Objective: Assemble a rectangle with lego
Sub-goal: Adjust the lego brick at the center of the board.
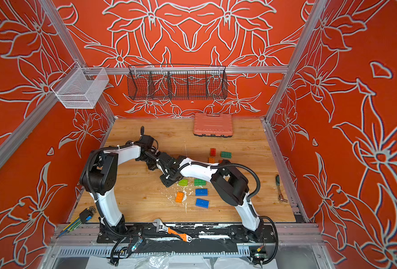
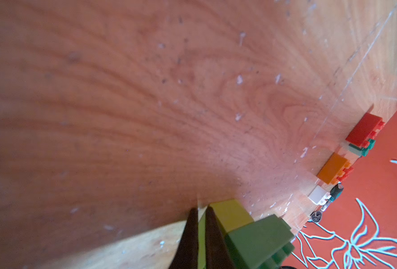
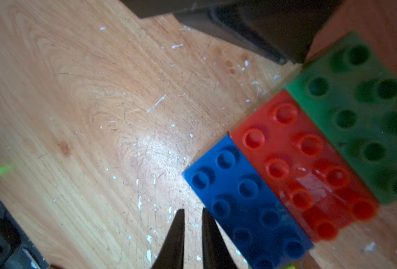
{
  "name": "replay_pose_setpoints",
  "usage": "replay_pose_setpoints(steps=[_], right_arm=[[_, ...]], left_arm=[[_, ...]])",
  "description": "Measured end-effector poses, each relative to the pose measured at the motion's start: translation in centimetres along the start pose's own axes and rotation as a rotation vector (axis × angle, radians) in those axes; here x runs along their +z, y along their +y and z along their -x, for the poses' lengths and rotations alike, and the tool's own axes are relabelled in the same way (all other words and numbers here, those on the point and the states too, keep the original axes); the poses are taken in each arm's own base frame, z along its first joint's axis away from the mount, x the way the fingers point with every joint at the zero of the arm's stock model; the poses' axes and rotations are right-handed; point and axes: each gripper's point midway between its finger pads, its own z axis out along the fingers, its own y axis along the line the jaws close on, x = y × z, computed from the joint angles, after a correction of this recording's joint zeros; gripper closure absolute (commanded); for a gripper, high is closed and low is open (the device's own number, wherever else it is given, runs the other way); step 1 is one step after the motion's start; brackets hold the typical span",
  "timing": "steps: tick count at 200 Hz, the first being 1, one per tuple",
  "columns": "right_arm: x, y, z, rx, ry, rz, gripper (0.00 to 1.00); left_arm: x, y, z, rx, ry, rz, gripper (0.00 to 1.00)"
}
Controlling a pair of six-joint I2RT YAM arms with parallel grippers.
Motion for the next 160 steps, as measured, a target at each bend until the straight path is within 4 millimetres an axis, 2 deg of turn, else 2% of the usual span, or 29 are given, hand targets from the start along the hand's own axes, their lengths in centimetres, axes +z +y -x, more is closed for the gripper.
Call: replay_pose_setpoints(steps=[33, 160], right_arm=[[0.9, 0.0, 0.0, -0.001, 0.016, -0.008, 0.82], [1.7, -0.6, 1.0, -0.038, 0.028, -0.084, 0.81]], left_arm=[[-0.3, 0.4, 0.0, -0.004, -0.011, 0.004, 0.89], [-1.6, 2.1, 1.1, -0.04, -0.067, 0.013, 0.86]])
